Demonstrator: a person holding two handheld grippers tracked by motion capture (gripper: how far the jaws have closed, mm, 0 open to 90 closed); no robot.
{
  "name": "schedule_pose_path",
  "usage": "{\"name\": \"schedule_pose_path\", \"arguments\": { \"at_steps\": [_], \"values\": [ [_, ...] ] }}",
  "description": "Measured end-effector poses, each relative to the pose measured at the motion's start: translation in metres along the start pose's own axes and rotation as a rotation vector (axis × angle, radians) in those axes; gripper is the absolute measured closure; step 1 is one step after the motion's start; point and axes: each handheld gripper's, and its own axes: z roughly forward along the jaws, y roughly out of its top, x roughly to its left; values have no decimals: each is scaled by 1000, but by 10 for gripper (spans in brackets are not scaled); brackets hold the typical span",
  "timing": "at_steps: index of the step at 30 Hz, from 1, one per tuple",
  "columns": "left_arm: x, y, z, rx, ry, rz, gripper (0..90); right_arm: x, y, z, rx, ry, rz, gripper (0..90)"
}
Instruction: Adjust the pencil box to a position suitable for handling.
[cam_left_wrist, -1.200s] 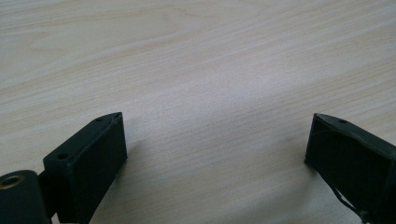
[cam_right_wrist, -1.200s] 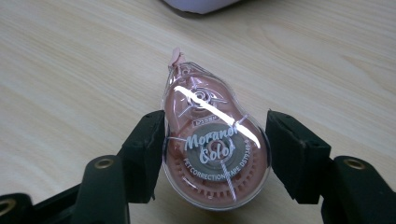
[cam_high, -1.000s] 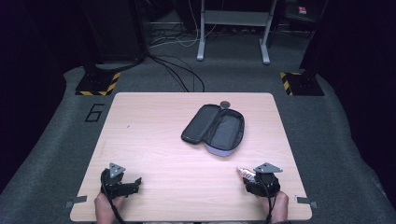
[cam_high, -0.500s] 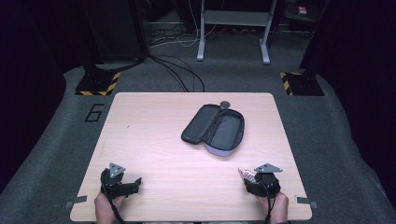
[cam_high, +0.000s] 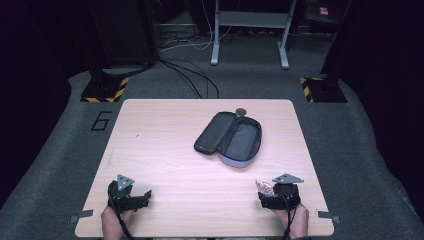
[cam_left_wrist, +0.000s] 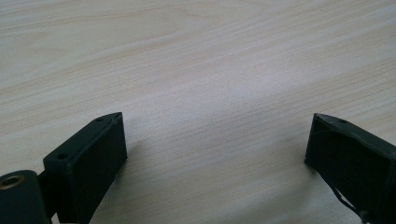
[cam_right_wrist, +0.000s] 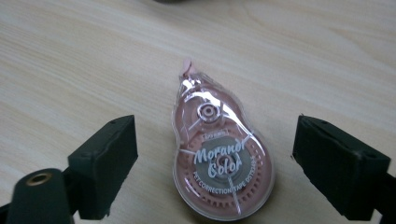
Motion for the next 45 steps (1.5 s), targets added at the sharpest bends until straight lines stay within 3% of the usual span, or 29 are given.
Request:
{"name": "schedule_pose_path", "arguments": {
  "at_steps": [2, 8, 18, 25, 35, 36, 40, 43, 45],
  "values": [
    [0, 0, 0, 2, -1, 1, 52, -1, 7, -3, -6, 17, -35, 104],
    [0, 0, 0, 2, -2, 0, 51, 0, 21, -7, -17, 46, -80, 91],
    [0, 0, 0, -6, 1, -3, 52, 3, 48, -6, -48, 99, -133, 75],
    [0, 0, 0, -5, 1, -1, 52, 7, 70, 0, -49, 122, -173, 58],
    [0, 0, 0, -3, 1, 1, 52, 19, 103, 26, -31, 160, -232, 76],
    [0, 0, 0, -4, 1, 0, 52, 20, 108, 34, -7, 172, -235, 95],
    [0, 0, 0, -4, 1, 1, 52, 20, 113, 42, 6, 174, -238, 156],
    [0, 0, 0, -4, 1, 0, 52, 20, 117, 55, 21, 155, -259, 302],
    [0, 0, 0, -4, 1, 0, 52, 21, 118, 60, 24, 148, -272, 352]
  ]
}}
